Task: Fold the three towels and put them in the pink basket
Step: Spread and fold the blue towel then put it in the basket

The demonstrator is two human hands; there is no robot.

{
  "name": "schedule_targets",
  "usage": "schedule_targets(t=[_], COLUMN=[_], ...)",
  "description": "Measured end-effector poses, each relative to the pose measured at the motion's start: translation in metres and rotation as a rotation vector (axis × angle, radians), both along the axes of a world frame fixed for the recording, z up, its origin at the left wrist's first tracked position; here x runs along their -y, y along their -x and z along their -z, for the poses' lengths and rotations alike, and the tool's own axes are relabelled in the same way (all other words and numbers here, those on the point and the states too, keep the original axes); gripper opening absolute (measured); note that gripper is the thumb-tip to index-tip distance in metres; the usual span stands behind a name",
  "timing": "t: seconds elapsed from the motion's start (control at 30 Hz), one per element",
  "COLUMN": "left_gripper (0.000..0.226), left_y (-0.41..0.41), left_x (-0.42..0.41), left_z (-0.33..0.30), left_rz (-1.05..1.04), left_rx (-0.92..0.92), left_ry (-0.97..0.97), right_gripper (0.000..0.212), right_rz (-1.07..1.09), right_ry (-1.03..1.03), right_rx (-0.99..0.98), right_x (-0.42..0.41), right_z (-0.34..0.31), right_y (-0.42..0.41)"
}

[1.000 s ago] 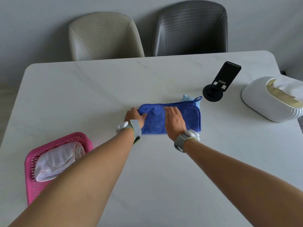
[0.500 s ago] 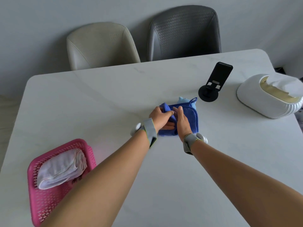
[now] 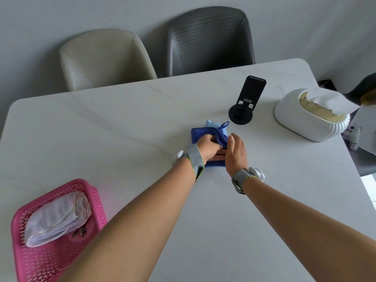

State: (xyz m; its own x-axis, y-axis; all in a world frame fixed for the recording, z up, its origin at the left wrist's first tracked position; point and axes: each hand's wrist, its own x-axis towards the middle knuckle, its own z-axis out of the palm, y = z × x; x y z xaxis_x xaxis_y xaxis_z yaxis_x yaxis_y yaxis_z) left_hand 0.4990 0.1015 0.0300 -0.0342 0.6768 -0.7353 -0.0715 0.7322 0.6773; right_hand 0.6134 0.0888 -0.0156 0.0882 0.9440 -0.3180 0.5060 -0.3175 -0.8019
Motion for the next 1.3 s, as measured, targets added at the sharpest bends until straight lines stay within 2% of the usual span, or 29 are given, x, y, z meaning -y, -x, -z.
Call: schedule_targets(t=[0.07,0.13,0.17,0.27,0.33,0.43,0.5,0.53,0.63,0.73,0.87,1.0,1.17,1.3], left_gripper=[0.031,0.022,0.020,0.025,0.040,0.062,0.063,0.063,0.060,0.055,0.038,0.037,0.048,0.042], left_y=[0.007,0.021,0.030,0.064,0.078,0.084,0.080,0.077,0.075,0.078,0.083,0.091,0.104,0.112], left_x=[0.003,0.005,0.006,0.012,0.020,0.025,0.023,0.022,0.019,0.019,0.024,0.027,0.028,0.030], left_z=[0.002,0.003,0.005,0.020,0.026,0.031,0.032,0.033,0.036,0.039,0.031,0.026,0.024,0.022], left_rz=[0.033,0.012,-0.023,-0.097,-0.057,-0.034,-0.033,-0.010,0.057,0.091,0.080,0.045,-0.022,-0.098], left_rx=[0.023,-0.020,-0.097,-0.500,-0.568,-0.384,-0.277,-0.280,-0.328,-0.318,-0.165,-0.029,0.068,0.149], left_ry=[0.022,0.013,-0.015,-0.119,-0.083,-0.008,0.012,0.011,-0.003,-0.010,-0.010,-0.005,-0.012,-0.057], right_gripper=[0.053,0.060,0.066,0.073,0.064,0.051,0.048,0.048,0.051,0.032,0.027,0.029,0.034,0.039], right_rz=[0.007,-0.048,-0.072,-0.144,-0.164,-0.064,-0.039,-0.047,-0.077,-0.182,-0.270,-0.261,-0.221,-0.204], right_ry=[0.023,0.013,0.014,0.010,0.028,0.112,0.174,0.199,0.274,0.293,0.265,0.241,0.444,0.414], right_rx=[0.028,0.053,0.066,0.104,0.076,-0.036,-0.079,-0.080,-0.069,-0.007,-0.046,-0.119,-0.428,-0.568], right_x=[-0.002,-0.003,-0.002,-0.005,-0.012,-0.025,-0.032,-0.036,-0.043,-0.047,-0.046,-0.043,-0.038,-0.038], right_z=[0.005,0.007,0.006,0.012,0.014,0.010,0.008,0.010,0.014,0.016,0.014,0.011,0.001,-0.005], right_y=[0.001,0.003,0.004,0.007,0.009,0.010,0.009,0.008,0.003,-0.002,-0.003,0.002,0.005,0.011])
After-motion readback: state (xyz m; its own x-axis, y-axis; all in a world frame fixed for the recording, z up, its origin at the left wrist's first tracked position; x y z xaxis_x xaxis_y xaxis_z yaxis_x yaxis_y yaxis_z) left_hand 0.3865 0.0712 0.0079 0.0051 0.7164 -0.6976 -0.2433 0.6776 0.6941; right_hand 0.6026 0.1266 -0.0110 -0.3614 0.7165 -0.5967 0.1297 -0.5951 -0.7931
